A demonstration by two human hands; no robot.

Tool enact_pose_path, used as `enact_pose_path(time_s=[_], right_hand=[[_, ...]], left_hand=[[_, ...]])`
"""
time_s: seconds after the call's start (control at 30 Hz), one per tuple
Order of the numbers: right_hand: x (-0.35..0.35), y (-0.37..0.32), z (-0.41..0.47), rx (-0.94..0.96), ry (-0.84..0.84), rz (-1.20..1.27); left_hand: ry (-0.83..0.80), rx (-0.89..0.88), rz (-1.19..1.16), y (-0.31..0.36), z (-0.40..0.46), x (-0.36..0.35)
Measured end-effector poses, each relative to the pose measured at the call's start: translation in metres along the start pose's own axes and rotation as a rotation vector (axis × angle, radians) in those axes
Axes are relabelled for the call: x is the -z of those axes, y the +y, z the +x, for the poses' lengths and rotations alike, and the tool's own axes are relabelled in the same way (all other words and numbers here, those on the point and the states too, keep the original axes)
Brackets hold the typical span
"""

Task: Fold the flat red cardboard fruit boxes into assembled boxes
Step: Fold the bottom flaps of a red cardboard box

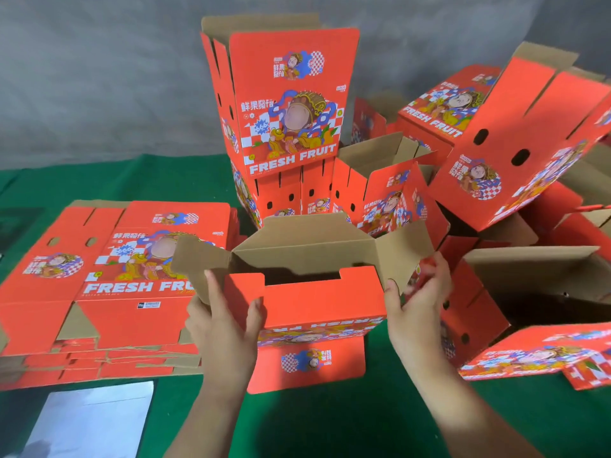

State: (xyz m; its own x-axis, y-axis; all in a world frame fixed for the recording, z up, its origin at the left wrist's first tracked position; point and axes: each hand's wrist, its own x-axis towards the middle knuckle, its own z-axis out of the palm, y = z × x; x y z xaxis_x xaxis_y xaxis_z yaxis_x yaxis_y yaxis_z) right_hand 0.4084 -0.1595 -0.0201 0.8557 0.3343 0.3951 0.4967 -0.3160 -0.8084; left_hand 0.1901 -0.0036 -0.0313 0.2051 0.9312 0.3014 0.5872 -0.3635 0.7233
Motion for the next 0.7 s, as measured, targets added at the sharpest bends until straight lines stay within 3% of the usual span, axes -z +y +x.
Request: enact_pose_path(time_s=[0.1,0.13,0.2,0.27,0.33,0.43,0.53,0.7], right_hand=[[0.004,-0.015,-0.006,0.407,0.181,-0.263],[0.003,-0.021,-0.012,0.512,0.142,-0.26],[-0.002,-0.036,-0.025,0.595,-0.131,-0.255],[-0.011,-0.044,-0.036,0.517,-0.488,-0.428],[-0.017,-0.042,-0.039,0.356,-0.673,-0.607],[-0.018,-0.036,-0.037,0.274,-0.703,-0.661],[-0.016,-0.041,-0.032,0.228,-0.715,-0.646],[-0.025,-0.047,-0.003,0.291,-0.576,-0.661]], left_hand=[[0.016,-0.02,0.049,0.004,0.0,-0.003],[0.018,-0.023,0.059,0.004,0.001,-0.003],[0.023,-0.036,0.075,0.003,0.0,-0.003],[0.034,-0.05,0.091,0.002,-0.001,-0.004],[0.041,-0.058,0.111,0.002,-0.003,-0.003],[0.063,-0.128,0.127,0.001,-0.004,-0.002],[0.049,-0.345,0.131,-0.006,-0.005,-0.001],[0.0,-0.444,-0.014,-0.009,-0.005,0.0]])
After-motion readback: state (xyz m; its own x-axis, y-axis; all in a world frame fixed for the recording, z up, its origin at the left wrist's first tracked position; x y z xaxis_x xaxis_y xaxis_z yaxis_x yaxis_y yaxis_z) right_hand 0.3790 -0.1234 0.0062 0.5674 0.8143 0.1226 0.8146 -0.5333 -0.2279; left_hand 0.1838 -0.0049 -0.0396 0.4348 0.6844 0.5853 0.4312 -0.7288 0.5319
